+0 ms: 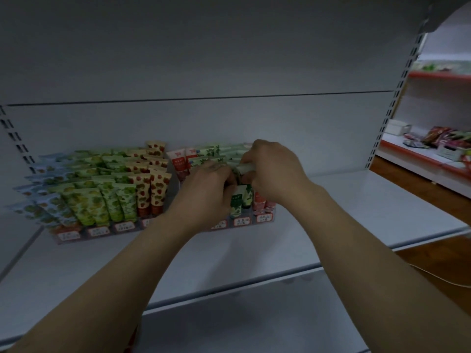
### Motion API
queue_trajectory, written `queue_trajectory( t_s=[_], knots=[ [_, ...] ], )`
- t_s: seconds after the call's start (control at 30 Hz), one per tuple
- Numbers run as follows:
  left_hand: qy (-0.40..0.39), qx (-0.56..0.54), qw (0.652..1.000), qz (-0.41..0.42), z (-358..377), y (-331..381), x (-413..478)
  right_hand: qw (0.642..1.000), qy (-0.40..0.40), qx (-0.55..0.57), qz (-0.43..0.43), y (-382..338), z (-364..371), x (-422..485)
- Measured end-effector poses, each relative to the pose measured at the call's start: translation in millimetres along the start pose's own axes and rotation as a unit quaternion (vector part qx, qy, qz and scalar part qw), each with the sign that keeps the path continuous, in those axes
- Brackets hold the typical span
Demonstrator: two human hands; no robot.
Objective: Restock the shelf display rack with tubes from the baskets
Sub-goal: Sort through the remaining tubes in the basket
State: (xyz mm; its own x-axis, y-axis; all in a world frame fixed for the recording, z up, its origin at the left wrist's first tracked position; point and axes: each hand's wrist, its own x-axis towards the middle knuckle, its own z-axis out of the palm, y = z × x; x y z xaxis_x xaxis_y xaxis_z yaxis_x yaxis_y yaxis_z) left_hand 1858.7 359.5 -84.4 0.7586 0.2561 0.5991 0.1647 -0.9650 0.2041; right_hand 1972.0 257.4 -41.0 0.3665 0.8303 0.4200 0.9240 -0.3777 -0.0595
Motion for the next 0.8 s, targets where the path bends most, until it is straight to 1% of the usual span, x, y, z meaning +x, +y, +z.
queue_trajectory(
  t_s=[0.13, 0.3, 0.47, 0.7, 0.8],
  knots=[
    [0.006, 0.007, 1.000, -0.004, 0.8, -3.5, -5.0, 1.000, 0.023, -0.018, -0.006, -3.0, 6.1, -4.3],
    [0.006, -0.008, 1.000, -0.011, 0.0, -4.8, -5.2, 0.998, 0.000, -0.053, -0.014, -1.3, 7.5, -5.7],
    [0.016, -0.012, 1.000, 0.007, -0.6, -7.0, -7.6, 0.996, -0.006, -0.081, -0.029, -4.5, 10.5, -6.5],
    [0.031, -0.021, 0.999, 0.003, 4.2, -8.7, -8.7, 0.988, -0.018, -0.156, 0.003, -8.6, 13.8, 1.2],
    [0.036, -0.020, 0.999, -0.003, 7.3, -9.9, -8.7, 0.987, -0.007, -0.160, 0.007, -8.8, 17.3, 1.8]
  ],
)
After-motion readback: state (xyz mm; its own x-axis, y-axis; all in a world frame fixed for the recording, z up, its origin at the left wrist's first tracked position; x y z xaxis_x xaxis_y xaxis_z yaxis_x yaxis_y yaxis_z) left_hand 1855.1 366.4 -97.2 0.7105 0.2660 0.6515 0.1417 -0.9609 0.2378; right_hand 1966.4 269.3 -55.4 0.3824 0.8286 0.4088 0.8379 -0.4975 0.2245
